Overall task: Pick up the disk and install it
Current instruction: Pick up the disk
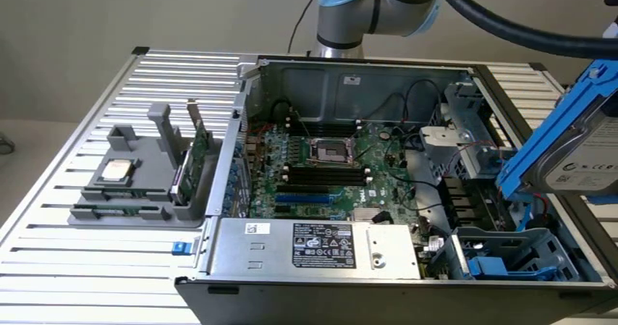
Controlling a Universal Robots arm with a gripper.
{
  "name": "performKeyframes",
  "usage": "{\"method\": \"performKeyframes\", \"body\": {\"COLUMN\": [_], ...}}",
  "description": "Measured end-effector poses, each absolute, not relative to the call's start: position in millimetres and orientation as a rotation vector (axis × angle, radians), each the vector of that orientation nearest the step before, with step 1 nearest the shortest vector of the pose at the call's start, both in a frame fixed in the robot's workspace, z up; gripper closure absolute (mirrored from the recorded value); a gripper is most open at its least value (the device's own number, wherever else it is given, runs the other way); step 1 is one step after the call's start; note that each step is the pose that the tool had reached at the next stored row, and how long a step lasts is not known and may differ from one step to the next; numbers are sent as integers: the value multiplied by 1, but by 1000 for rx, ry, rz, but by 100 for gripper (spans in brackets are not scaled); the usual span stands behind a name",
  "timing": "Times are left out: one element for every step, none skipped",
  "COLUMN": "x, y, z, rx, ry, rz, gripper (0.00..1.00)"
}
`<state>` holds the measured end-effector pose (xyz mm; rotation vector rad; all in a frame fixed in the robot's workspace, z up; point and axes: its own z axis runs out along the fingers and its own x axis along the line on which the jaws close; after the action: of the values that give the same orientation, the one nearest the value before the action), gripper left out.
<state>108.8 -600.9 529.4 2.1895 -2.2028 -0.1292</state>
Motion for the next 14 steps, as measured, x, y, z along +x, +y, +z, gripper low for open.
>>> {"method": "performKeyframes", "body": {"x": [109,109,109,109,109,109,109,109,109,109,109,109,109,109], "y": [-601,-601,-601,-602,-602,-602,-602,-602,-602,-602,-602,-602,-602,-602], "z": [528,526,524,522,520,519,517,515,513,511,510,508,506,504], "rx": [2189,2189,2189,2188,2188,2188,2188,2188,2188,2188,2188,2188,2188,2188], "ry": [-2203,-2202,-2202,-2202,-2202,-2202,-2201,-2201,-2201,-2201,-2201,-2201,-2201,-2201], "rz": [-129,-128,-128,-127,-126,-126,-125,-125,-125,-125,-125,-125,-125,-125], "gripper": [67,67,67,67,67,67,67,67,67,67,67,67,67,67]}}
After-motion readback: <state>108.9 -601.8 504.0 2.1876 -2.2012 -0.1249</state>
